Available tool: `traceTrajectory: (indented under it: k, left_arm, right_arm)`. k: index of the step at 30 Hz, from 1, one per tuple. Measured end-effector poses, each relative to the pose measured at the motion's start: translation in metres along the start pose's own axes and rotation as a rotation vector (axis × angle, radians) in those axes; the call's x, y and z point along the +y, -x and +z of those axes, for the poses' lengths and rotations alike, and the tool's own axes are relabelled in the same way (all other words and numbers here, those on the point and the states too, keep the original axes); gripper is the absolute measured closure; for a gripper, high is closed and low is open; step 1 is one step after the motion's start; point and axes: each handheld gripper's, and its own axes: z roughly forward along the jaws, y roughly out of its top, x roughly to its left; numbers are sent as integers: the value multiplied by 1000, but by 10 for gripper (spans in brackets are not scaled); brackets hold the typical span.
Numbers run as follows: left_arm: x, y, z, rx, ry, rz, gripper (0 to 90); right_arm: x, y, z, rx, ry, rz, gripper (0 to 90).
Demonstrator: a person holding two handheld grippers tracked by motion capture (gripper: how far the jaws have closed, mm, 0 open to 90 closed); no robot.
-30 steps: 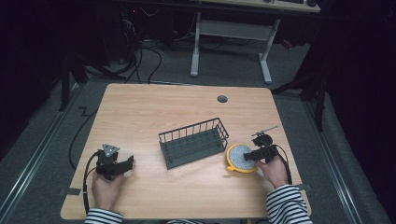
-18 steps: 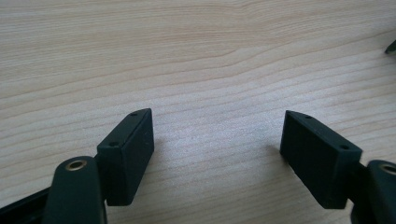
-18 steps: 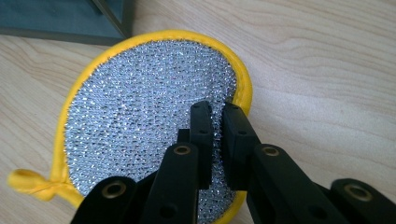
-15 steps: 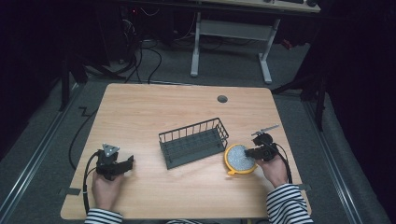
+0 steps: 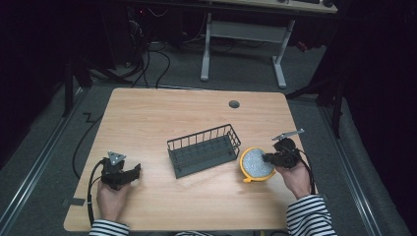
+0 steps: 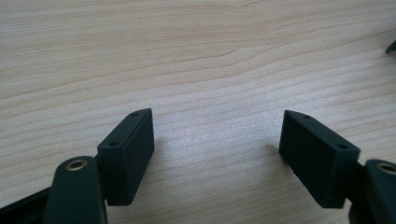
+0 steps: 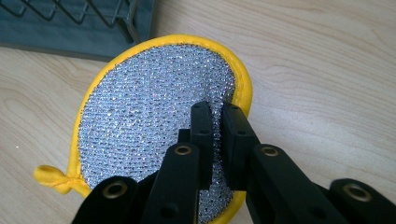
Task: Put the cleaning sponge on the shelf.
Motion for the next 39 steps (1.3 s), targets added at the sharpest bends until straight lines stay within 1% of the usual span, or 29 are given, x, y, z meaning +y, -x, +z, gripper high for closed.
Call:
traceTrajectory:
  k: [4,13,16,20,22,26,29,30,32,39]
  left_arm:
    - [0,0,0,0,0,0,269]
    - [0,0,0,0,0,0,269]
    - [0,0,0,0,0,0,269]
    - [0,0,0,1,0,0,269]
    - [0,0,0,1,0,0,270]
    - [0,0,0,1,0,0,270]
    - [0,0,0,1,0,0,269]
    - [0,0,0,1,1,0,269]
    - [0,0,0,1,0,0,269]
    - [0,0,0,1,0,1,267]
  right_arm:
    - [3,0,-8,-3,18,-6,850]
    - [17,2,-35,2,79,-17,851]
    - [23,1,-43,13,100,-24,851]
    - [35,-2,-50,14,112,-41,852]
    - [44,-6,-53,10,116,-61,852]
    - [59,-13,-57,18,132,-84,852]
    - [69,-19,-60,11,161,-105,851]
    - [73,-21,-60,12,165,-105,851]
    - [83,-24,-58,1,177,-121,851]
    - [111,-37,-46,17,186,-141,851]
